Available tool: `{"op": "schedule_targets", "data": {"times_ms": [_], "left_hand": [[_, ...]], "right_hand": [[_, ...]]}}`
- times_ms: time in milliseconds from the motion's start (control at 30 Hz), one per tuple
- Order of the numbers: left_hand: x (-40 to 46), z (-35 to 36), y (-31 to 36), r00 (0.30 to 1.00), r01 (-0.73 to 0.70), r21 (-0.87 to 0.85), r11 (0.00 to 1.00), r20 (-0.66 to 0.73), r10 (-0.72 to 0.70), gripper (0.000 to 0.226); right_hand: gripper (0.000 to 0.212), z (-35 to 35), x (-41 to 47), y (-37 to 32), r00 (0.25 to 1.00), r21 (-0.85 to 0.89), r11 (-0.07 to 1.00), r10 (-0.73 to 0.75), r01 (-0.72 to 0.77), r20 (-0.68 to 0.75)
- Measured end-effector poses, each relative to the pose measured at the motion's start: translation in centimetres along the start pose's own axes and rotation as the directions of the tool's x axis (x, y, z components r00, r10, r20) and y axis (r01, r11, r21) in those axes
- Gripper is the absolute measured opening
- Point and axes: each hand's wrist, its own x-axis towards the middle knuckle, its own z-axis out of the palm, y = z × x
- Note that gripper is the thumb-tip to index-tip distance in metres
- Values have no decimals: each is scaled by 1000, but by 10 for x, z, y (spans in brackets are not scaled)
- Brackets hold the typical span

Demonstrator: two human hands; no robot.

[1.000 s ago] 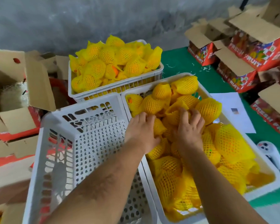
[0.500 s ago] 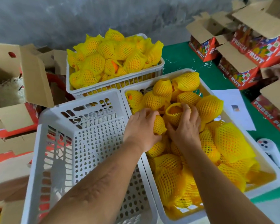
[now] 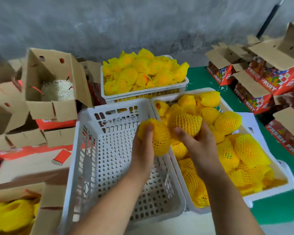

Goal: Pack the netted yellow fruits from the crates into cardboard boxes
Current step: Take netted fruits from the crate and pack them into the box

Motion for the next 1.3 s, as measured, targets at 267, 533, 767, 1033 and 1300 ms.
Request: {"op": "schedule_targets", "data": {"times_ms": [267, 533, 767, 1033, 1300], "left_hand": [[-76, -214, 43, 996, 34, -154, 988, 91, -20, 81], [-115, -417, 71, 976, 91, 110, 990, -209, -66, 67], [-123, -516, 82, 948, 238, -80, 968, -196, -250, 66], [-117, -561, 45, 916, 321, -291, 901, -146, -374, 64], [-104, -565, 35, 862, 438, -271, 857, -145, -486, 69]], "right_hand": [[58, 200, -94, -12, 953, 317, 919, 151, -233, 264], [62, 389, -182, -9, 911, 137, 945, 239, -298, 335], [62, 466, -224, -1, 704, 321, 627, 643, -710, 301], [59, 455, -221, 62, 763, -562, 656, 643, -504, 66], [86, 477, -213, 107, 610, -910, 125, 776, -396, -159]]}}
